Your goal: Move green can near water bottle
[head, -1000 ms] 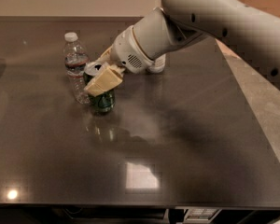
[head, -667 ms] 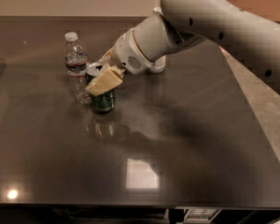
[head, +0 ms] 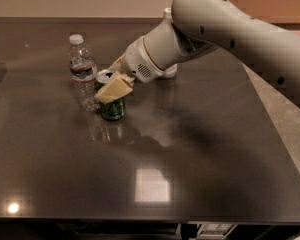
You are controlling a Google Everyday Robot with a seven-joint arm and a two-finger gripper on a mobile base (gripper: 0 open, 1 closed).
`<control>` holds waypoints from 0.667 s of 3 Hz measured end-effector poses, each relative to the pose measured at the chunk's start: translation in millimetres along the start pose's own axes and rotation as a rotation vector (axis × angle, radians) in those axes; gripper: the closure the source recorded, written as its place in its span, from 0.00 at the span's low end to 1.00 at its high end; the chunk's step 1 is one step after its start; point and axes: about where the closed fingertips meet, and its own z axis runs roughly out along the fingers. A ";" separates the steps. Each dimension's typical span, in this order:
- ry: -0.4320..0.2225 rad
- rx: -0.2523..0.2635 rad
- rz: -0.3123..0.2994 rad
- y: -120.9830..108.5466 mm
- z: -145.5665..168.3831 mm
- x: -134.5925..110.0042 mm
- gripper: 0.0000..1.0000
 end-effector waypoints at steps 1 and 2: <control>0.000 -0.003 -0.003 1.4 1.2 -1.3 0.12; 0.000 -0.006 -0.005 2.5 2.5 -2.2 0.00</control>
Offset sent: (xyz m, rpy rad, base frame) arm -0.0011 0.0015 0.0002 -0.0001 0.0000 0.0035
